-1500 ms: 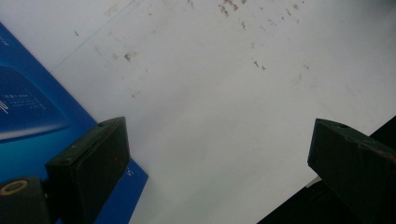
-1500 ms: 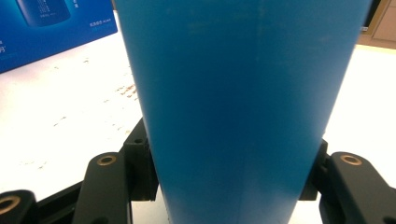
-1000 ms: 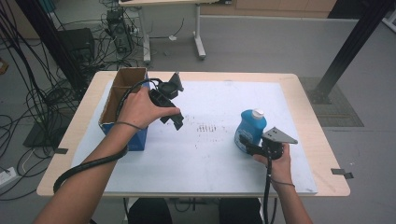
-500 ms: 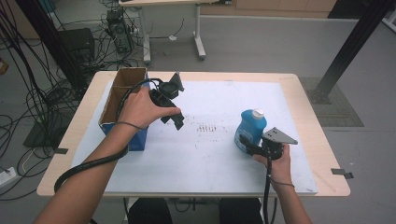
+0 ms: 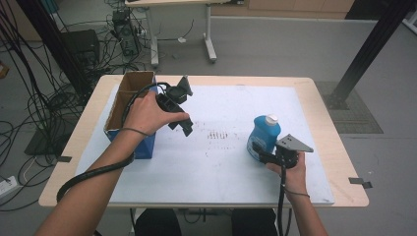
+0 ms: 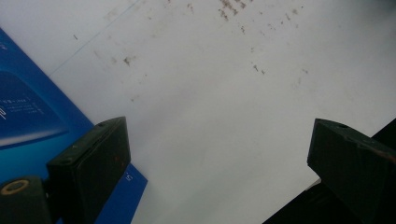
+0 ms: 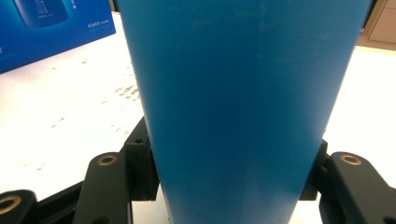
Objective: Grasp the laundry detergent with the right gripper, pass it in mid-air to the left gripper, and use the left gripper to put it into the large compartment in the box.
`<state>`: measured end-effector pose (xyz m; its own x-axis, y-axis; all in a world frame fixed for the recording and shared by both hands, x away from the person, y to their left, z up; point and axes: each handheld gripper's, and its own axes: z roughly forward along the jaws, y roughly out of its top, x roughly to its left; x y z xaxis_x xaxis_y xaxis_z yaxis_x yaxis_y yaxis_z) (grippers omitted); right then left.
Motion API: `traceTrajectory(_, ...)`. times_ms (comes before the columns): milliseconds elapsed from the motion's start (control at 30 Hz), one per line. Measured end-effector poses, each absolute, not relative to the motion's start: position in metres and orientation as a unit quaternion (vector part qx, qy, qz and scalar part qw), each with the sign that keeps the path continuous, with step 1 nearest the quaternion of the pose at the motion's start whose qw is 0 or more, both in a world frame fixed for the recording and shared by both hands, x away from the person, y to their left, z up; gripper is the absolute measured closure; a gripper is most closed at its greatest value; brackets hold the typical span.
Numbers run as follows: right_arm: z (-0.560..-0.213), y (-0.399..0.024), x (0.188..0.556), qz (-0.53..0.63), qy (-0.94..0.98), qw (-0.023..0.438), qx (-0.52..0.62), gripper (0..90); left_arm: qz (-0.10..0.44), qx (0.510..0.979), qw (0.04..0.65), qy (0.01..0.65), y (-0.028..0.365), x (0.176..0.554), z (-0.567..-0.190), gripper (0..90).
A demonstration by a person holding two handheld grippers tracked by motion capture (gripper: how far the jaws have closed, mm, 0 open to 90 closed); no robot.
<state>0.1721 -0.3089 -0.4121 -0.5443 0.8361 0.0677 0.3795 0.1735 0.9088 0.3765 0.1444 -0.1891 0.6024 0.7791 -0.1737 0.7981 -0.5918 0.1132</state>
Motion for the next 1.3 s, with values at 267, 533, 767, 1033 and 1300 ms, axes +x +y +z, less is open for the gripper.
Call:
traceTrajectory(267, -0.411, -0.308, 0.172, 0.488, 0.730, 0.232, 0.419, 41.3, -0.051, 0.892, 0.090, 0.441, 0.143, 0.375, -0.188, 6.2)
traceTrajectory(533, -0.411, -0.309, 0.172, 0.488, 0.729, 0.233, 0.418, 41.5, -0.052, 0.895, 0.099, 0.432, 0.145, 0.371, -0.183, 6.1)
traceTrajectory(767, -0.411, -0.310, 0.173, 0.489, 0.730, 0.231, 0.417, 41.7, -0.056, 0.899, 0.113, 0.420, 0.152, 0.367, -0.178, 8.4)
traceTrajectory(1033, -0.412, -0.314, 0.175, 0.494, 0.733, 0.225, 0.410, 41.9, -0.066, 0.910, 0.116, 0.392, 0.155, 0.366, -0.177, 6.4)
traceTrajectory(1300, -0.410, -0.319, 0.182, 0.507, 0.740, 0.206, 0.390, 42.1, -0.062, 0.921, 0.121, 0.364, 0.150, 0.361, -0.170, 6.5)
